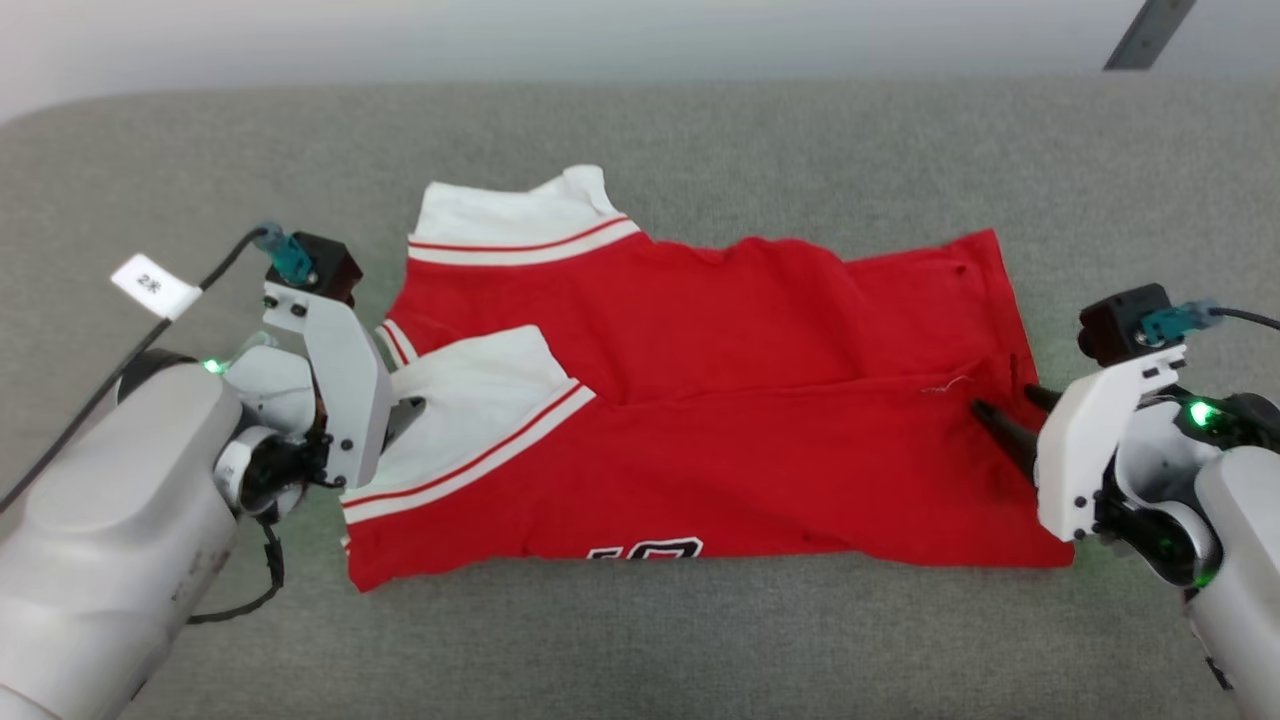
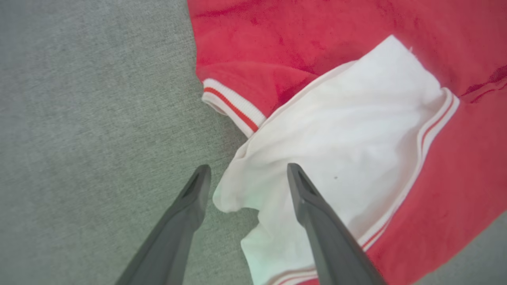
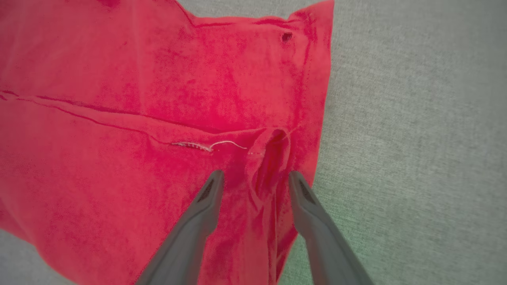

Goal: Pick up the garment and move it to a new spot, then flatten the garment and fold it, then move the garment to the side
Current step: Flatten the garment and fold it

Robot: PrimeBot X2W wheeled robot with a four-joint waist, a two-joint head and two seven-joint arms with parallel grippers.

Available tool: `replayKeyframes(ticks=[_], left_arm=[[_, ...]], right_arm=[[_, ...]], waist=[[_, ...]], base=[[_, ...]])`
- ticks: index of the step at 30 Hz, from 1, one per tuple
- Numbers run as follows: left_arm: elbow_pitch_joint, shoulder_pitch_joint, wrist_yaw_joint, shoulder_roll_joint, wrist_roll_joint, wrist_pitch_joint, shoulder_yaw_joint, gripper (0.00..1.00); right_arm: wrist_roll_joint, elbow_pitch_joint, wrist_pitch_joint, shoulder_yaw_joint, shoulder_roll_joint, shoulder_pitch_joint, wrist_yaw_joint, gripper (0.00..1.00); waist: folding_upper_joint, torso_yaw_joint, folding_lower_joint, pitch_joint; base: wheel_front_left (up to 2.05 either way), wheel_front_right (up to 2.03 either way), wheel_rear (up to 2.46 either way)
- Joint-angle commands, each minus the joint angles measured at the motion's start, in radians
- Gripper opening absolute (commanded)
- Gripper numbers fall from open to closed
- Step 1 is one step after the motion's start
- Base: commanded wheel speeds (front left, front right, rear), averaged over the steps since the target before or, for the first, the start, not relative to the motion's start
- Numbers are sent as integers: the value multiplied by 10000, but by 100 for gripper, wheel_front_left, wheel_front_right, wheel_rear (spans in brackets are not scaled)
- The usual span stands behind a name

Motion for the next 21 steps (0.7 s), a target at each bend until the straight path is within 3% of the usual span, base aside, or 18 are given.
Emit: replayKeyframes(ticks=[1, 6, 10, 15, 21], left_arm=[[-78, -3, 70, 39, -112, 28, 60, 100], [-684, 354, 468, 207, -398, 269, 201, 100], [-1519, 792, 1072, 465, -738, 759, 264, 100], [-2886, 1472, 1946, 880, -1124, 1492, 237, 100], [-4020, 2249, 2824, 1352, -1383, 1960, 140, 100]], right_arm=[[109, -94, -145, -14, -119, 189, -16, 100], [122, -607, -865, -461, -362, 733, -16, 100], [-262, -1214, -1686, -1107, -366, 1374, -16, 100], [-1095, -2100, -2789, -2158, -123, 2142, -16, 100], [-2428, -3522, -3780, -3463, 659, 3115, -16, 100]], waist=[[-1, 137, 0, -374], [-1, 328, 0, -907], [-1, 425, 0, -1289], [-1, 432, 0, -1583], [-1, 181, 0, -1627]], base=[[0, 0, 0], [0, 0, 0], [0, 0, 0], [0, 0, 0], [0, 0, 0]])
